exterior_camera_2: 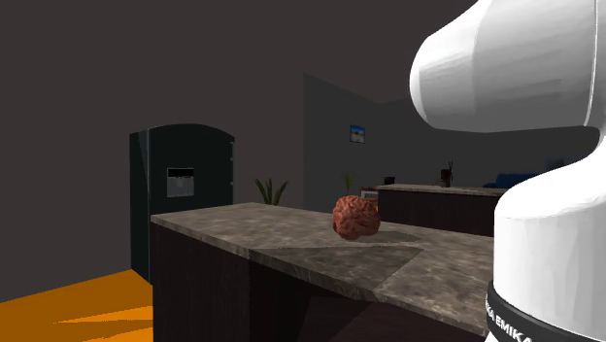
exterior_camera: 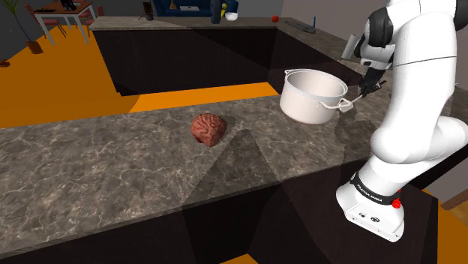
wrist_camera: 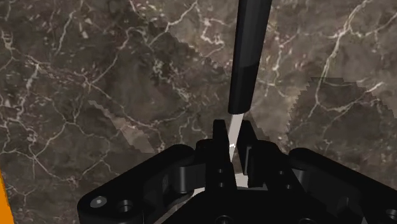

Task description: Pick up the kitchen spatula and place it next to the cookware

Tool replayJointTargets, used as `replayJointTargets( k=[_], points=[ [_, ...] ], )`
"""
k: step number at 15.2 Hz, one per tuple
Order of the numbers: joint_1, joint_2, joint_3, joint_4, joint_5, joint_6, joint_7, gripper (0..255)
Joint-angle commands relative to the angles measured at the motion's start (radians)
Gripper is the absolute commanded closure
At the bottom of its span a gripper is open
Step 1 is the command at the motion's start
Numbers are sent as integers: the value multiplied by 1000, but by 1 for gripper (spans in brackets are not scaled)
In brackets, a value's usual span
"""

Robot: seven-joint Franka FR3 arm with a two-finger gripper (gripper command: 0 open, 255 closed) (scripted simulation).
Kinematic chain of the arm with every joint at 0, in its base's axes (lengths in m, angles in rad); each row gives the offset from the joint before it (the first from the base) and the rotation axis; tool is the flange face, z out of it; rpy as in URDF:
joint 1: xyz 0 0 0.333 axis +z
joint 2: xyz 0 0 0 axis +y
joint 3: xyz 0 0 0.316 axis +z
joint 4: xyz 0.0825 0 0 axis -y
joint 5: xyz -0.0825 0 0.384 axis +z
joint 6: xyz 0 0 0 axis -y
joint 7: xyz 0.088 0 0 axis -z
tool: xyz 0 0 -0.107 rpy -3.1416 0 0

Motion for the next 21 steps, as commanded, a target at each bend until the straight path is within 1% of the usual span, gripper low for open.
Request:
replayJointTargets(
  k=[1,16,21],
  points=[
    [-11,18,13,-2,15,17,-10,255],
    [-79,146,109,-2,114,139,-62,255],
    [-82,152,113,-1,118,144,-64,255]
  ],
)
